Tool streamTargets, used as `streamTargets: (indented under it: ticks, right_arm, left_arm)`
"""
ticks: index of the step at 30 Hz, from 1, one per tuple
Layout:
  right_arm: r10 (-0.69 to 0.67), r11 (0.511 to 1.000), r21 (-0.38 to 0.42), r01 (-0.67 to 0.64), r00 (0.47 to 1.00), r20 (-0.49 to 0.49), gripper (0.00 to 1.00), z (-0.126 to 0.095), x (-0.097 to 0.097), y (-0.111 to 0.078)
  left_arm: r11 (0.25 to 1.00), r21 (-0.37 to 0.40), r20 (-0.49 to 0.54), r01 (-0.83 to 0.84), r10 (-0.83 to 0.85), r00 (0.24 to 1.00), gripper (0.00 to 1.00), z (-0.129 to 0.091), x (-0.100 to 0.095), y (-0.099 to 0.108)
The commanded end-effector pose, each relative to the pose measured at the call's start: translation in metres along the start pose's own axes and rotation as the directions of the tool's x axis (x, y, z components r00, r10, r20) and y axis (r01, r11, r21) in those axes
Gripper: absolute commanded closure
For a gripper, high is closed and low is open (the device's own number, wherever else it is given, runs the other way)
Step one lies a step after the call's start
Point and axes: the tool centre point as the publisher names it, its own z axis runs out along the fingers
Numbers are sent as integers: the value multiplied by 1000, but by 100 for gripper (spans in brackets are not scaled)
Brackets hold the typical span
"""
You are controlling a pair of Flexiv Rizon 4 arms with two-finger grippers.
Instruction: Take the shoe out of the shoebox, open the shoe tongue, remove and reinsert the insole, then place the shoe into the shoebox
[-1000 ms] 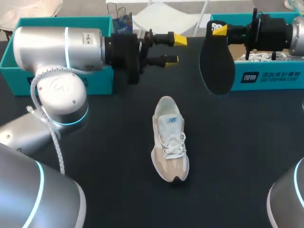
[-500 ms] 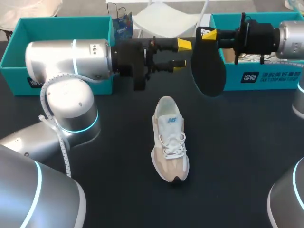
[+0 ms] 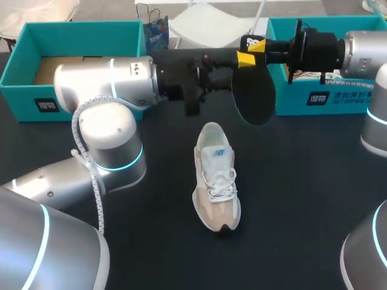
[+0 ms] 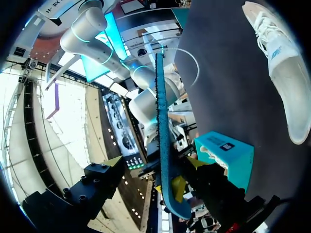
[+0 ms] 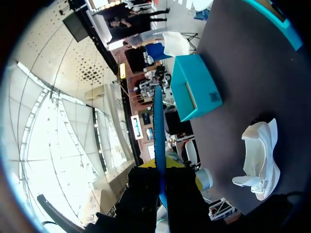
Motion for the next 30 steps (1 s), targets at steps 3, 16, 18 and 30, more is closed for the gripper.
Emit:
streamTargets:
  ticks: [3, 16, 18, 30]
  right_arm:
    - [2, 1000, -3, -2, 1000, 4, 100, 3, 0, 2]
    - [16, 1000, -17, -16, 999, 31, 100, 3, 0, 7]
    - [18, 1000, -18, -17, 999, 31, 100, 3, -1, 7]
    - [-53, 998, -35, 55, 997, 48, 0, -11, -5, -4]
  left_arm:
    - [1000, -5, 17, 16, -16, 1000, 43, 7, 3, 0]
    - [999, -11, -12, 34, -34, 999, 100, -2, 15, -7]
    - [999, -17, -16, 32, -33, 999, 100, -3, 15, -7]
    - [998, -25, 7, 63, -63, 998, 100, -11, 3, -2]
